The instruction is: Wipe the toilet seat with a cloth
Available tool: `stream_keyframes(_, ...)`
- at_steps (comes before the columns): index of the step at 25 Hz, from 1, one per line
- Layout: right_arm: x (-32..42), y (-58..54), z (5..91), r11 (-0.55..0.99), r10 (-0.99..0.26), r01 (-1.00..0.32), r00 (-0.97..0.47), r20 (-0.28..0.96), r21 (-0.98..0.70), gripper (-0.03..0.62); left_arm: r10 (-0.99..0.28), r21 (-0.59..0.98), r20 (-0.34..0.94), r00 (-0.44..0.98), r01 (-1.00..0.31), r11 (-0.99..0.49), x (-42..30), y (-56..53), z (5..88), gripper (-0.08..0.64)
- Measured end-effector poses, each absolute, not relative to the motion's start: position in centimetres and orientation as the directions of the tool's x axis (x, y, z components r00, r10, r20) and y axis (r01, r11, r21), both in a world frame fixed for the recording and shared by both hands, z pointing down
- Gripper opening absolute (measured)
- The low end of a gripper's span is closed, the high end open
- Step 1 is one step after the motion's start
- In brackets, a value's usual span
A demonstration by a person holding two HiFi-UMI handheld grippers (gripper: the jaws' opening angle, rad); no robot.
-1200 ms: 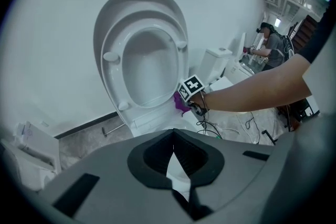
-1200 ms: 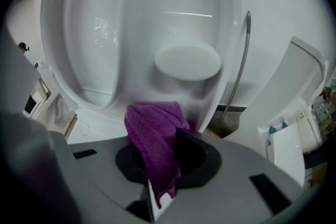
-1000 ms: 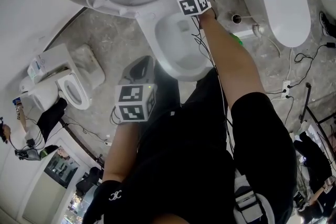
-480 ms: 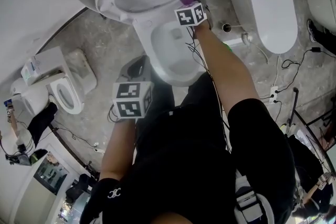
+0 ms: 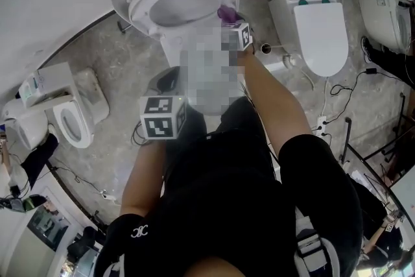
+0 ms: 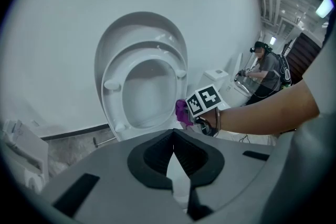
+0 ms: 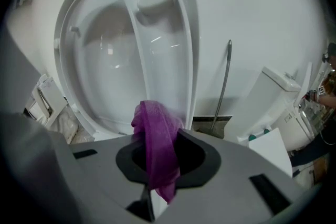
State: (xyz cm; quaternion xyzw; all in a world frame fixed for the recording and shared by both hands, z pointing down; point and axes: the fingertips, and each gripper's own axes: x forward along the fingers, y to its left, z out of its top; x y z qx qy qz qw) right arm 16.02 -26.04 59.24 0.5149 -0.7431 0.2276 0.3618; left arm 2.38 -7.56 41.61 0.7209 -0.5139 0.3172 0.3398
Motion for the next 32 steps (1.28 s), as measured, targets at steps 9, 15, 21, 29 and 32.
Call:
stream_keyframes(9,16.4,-28.8,57.8,0.336,-0.554,-0.94,-0.151,0.819,0.054,0.063,-0.542,0.178,0.794,0.275,-0.958,-0.224,1.2,-8.1,40.8,0.006)
stream_keyframes(15,15.7,-28.4,59.9,0.325,-0.518,-0.944,-0.131,0.845,0.052,0.062,-0.539,0.182,0.802,0.257,-0.965,-0.189,-0.1,-6.7,41.9,0.006)
stream_keyframes(21,15.6,-28.5,57.3,0.303,-0.566,-0.95,-0.119,0.816,0.071,0.061,-0.546,0.203,0.795,0.265,-0.964,-0.172,-0.7,-5.1,41.8,0.006)
stream_keyframes(29,14.6,-29.2,51.5,0.345,-0.622,-0.933,-0.148,0.769,0.1,0.062,-0.596,0.218,0.751,0.286,-0.958,-0.186,-1.1,-5.5,39.0,0.006)
stream_keyframes(32,14.3,-29.3,49.0,0.365,-0.645,-0.924,-0.164,0.746,0.113,0.061,-0.601,0.222,0.742,0.297,-0.955,-0.198,-1.0,-5.4,38.4,0.006)
